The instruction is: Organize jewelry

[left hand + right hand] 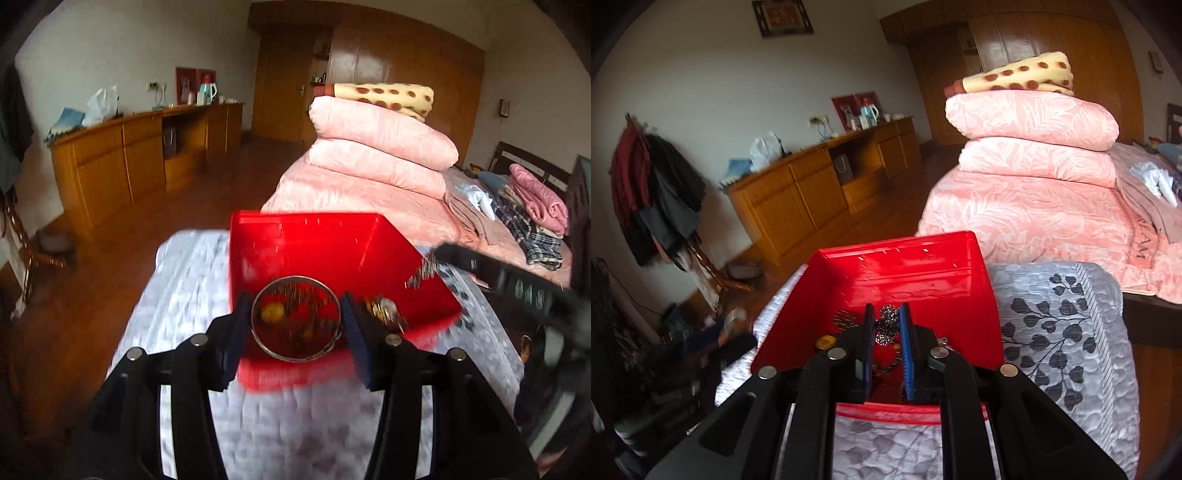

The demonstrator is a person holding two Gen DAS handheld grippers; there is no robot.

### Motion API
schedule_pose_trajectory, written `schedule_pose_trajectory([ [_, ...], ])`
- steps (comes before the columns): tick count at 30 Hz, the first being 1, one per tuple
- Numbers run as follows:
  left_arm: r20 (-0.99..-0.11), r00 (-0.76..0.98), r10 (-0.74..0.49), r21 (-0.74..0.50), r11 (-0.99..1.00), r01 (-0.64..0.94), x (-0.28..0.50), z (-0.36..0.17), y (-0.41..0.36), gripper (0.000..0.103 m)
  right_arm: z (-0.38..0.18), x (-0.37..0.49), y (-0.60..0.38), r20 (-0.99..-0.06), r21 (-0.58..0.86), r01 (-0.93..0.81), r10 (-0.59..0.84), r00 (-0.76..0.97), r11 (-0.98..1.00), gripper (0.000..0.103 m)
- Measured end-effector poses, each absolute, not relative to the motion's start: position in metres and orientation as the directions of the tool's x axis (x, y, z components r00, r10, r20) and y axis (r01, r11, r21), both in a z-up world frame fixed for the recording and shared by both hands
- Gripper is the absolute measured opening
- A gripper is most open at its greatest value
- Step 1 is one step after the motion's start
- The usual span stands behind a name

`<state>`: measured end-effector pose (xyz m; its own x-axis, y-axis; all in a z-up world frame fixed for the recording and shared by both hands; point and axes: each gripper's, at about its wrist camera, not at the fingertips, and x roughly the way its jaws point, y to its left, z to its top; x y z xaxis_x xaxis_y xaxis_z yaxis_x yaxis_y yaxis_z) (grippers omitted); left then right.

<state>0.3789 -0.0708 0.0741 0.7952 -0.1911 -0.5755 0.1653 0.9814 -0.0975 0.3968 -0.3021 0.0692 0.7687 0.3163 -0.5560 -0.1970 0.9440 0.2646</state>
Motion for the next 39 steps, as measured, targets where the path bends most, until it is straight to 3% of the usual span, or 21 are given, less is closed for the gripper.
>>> schedule_pose_trajectory([
  [1,-0.575,0.796,-0.189,-0.089,0.982,0.169,0.392,0.073,-0.078,0.052,0.067,0.399,-0.302,-0.557,0.254,-0.183,0.298,0.775,0.950,0.030],
  [2,-0.589,0.789,-0.177,-0.076,0.984,0.164,0.403,0.070,-0.081,0.068,0.065,0.399,-0.302,-0.557,0.248,-0.176,0.289,0.779,0.953,0.033],
  [3,-0.593,0.787,-0.172,-0.075,0.984,0.159,0.407,0.067,-0.083,0.072,0.062,0.399,-0.302,-0.561,0.237,-0.181,0.286,0.777,0.955,0.032],
  [9,-0.570,0.806,-0.156,-0.103,0.988,0.118,0.406,0.058,-0.072,0.072,0.062,0.391,-0.317,-0.552,0.212,-0.132,0.230,0.802,0.968,0.036],
  [16,-0.534,0.836,-0.127,-0.102,0.991,0.085,0.376,0.067,-0.052,0.085,0.066,0.368,-0.316,-0.537,0.171,-0.114,0.189,0.822,0.979,0.065],
  [18,-0.527,0.841,-0.123,-0.108,0.991,0.078,0.365,0.068,-0.046,0.088,0.065,0.358,-0.313,-0.534,0.147,-0.117,0.178,0.827,0.982,0.078],
  [23,-0.523,0.846,-0.103,-0.094,0.994,0.063,0.340,0.065,-0.035,0.094,0.060,0.329,-0.305,-0.529,0.122,-0.120,0.167,0.832,0.985,0.094],
  [39,-0.408,0.909,-0.089,-0.058,0.996,0.072,0.273,0.088,-0.029,0.097,0.065,0.259,-0.304,-0.441,0.131,-0.113,0.160,0.883,0.985,0.097],
])
